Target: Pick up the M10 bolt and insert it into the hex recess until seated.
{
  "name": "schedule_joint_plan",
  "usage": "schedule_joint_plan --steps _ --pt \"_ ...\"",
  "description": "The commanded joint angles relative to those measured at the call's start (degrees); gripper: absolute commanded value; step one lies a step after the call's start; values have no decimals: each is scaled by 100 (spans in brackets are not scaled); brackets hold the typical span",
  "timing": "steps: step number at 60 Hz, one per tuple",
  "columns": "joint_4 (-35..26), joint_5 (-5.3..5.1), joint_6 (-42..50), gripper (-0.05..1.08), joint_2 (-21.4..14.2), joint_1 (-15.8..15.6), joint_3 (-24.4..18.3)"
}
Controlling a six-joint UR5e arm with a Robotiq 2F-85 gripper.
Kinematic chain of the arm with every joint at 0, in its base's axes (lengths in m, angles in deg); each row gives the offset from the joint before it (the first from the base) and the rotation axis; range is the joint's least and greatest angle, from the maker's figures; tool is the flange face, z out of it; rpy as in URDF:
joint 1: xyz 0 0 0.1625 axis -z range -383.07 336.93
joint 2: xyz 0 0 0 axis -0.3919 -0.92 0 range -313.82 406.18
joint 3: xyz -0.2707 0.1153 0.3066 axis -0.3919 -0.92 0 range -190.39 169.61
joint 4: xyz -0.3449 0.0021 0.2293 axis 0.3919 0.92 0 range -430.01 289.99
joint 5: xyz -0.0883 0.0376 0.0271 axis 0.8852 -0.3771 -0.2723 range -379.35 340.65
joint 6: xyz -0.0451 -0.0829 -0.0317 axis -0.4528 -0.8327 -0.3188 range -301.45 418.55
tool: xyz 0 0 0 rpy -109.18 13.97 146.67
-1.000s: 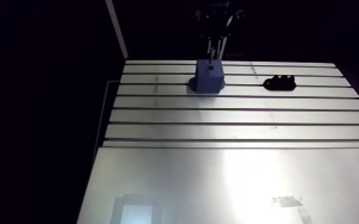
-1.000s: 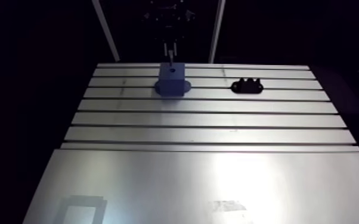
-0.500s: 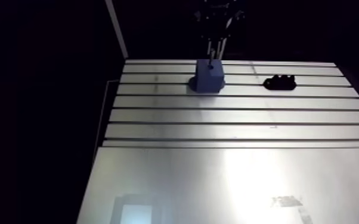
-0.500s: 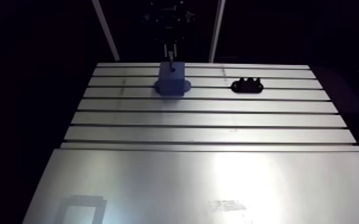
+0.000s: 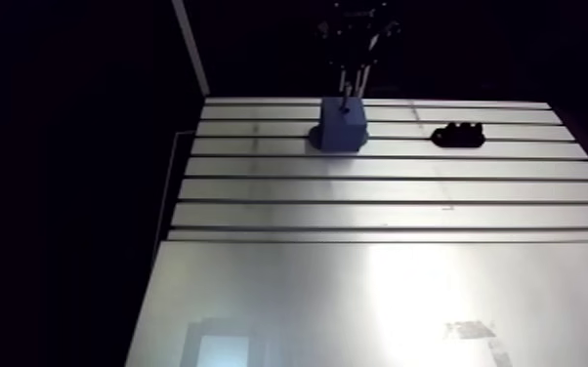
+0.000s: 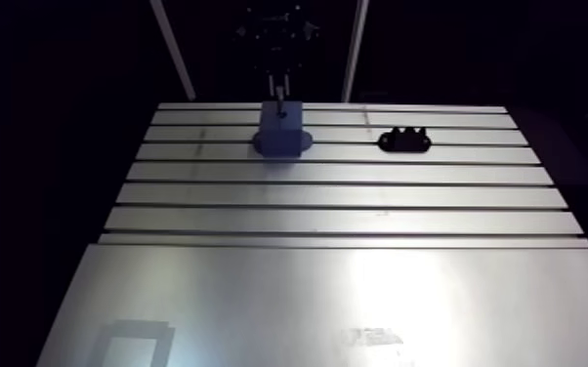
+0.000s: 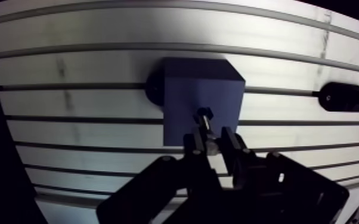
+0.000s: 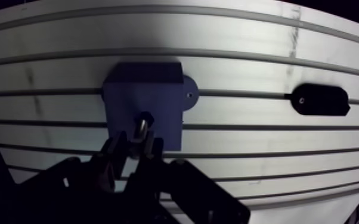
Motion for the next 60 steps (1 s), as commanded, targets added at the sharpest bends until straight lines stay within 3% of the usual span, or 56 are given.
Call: schedule_joint_plan --steps 1,46,60 --pt "11 0 -16 80 0 3 29" --pt "134 0 -88 80 18 29 65" --pt "134 -77 -79 80 18 29 65"
